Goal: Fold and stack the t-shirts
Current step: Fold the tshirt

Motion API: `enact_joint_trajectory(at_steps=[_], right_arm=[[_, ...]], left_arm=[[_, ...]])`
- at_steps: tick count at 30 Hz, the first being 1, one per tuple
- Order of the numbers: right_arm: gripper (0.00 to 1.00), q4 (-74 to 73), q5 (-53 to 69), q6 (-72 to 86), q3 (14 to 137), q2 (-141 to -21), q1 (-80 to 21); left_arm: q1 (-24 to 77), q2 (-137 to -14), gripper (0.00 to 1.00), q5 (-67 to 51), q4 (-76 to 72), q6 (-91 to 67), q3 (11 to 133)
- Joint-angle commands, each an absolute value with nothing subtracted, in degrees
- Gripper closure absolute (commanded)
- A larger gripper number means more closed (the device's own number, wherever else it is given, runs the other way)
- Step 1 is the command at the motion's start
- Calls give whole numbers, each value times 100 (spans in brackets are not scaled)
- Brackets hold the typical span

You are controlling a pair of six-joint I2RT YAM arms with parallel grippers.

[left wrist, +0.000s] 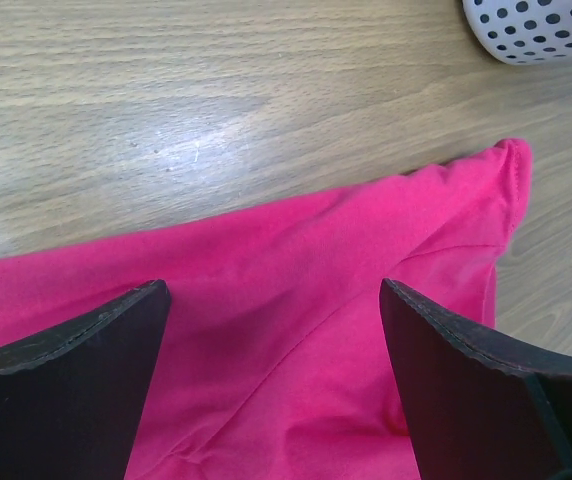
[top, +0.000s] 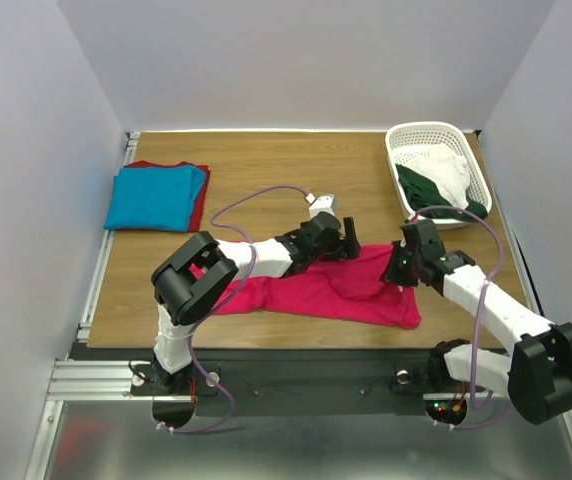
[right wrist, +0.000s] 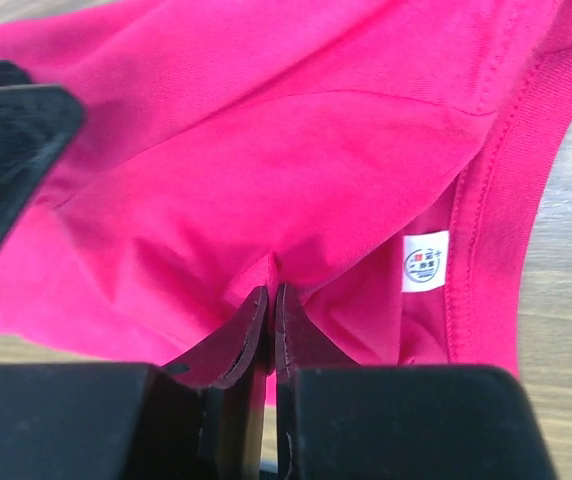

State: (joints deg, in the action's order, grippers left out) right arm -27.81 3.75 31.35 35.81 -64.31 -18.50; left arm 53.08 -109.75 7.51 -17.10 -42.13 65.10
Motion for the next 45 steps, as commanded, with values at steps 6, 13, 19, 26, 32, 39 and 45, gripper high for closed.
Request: enact_joint_trajectory(at_steps=[6,13,19,26,32,39,45], right_arm=[[93,-3489,712,3208,4157,-6310,-1925],[93,-3814,668,3348,4105,-6284,-1995],[93,-4148,510,3480,4104,-6126,-2100],[93,-4219,431,3560,4043,-6187,-2188],[88,-4447,281,3656,4113,-6074,-2303],[66,-5097,-235,3770,4586,-5819,-2426],[57,-5186,-299,3797,4852,-5730,-2522]], left_arm=[[5344,-10890,2,361,-2285,-4087,6583],[5432,-11056,2,27,-2715,-4192,6583],[5511,-11241,2,-438,-3128,-4412,6487],[5607,-11382,2,-545,-3384,-4544,6372],[5581,-11391,2,-80,-3094,-4518,6328],[5467,-11303,2,219,-2883,-4395,6310],[5414,-11294,2,255,-2804,-4307,6354]])
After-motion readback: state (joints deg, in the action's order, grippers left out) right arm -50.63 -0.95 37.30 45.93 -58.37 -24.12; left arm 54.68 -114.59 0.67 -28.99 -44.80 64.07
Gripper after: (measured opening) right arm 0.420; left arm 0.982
